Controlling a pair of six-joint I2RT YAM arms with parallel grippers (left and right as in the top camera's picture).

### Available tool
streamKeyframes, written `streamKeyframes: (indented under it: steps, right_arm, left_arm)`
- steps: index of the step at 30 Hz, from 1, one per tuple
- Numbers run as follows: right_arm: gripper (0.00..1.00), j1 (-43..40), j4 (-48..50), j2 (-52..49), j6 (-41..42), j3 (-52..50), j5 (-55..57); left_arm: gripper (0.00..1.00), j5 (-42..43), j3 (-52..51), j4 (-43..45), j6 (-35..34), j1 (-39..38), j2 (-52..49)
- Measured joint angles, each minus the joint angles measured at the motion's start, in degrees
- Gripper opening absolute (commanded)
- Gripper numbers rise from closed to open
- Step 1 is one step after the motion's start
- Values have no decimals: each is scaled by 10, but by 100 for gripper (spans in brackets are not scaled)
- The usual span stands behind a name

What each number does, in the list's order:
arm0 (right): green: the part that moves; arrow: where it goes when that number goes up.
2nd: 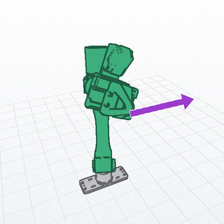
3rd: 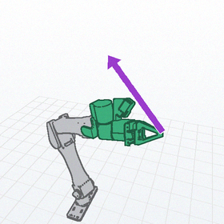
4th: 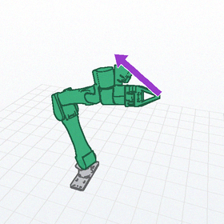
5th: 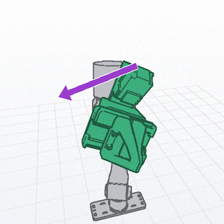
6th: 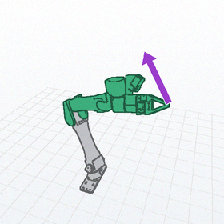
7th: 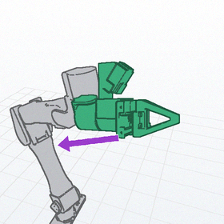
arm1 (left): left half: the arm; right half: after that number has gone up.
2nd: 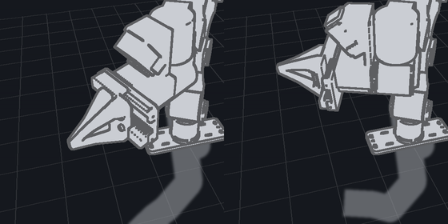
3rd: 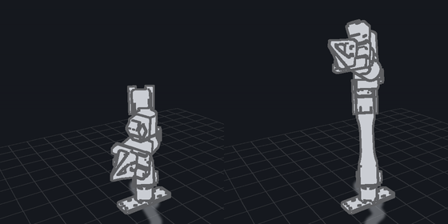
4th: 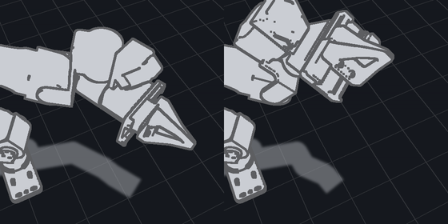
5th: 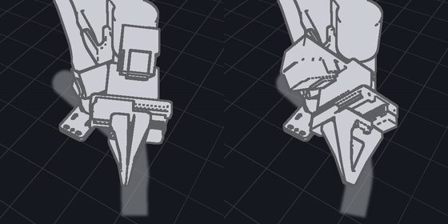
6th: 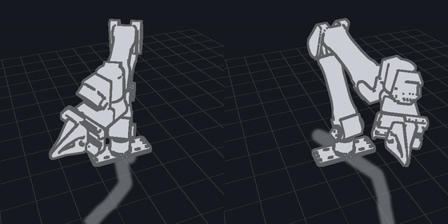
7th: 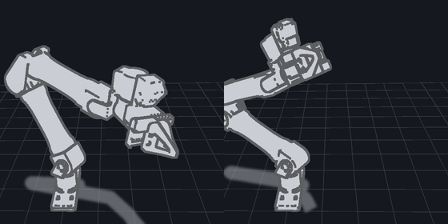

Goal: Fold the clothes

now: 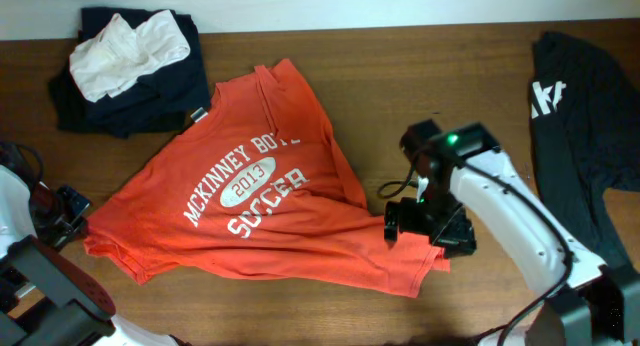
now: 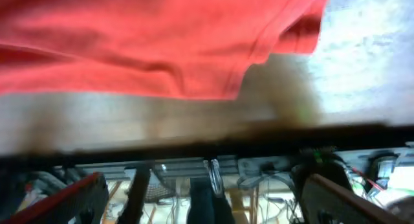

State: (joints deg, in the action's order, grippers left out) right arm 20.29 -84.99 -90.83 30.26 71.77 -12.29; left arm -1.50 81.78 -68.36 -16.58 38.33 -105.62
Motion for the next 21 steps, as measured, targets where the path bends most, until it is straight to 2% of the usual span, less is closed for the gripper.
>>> streamKeyframes:
  steps: [6, 12, 15, 21]
  right_arm:
    - [94, 16, 123, 9, 60, -139, -7]
    - [94, 32, 304, 106, 130, -298, -9]
    - [87, 32, 331, 107, 146, -324, -9]
    - [86, 32, 362, 109, 185, -384, 0]
  left_arm:
    - [0, 17, 0, -10, 0, 0, 0]
    - [0, 24, 0, -11, 0, 0, 0]
    - [0, 24, 0, -11, 0, 0, 0]
    - [0, 25, 0, -11, -2, 0, 0]
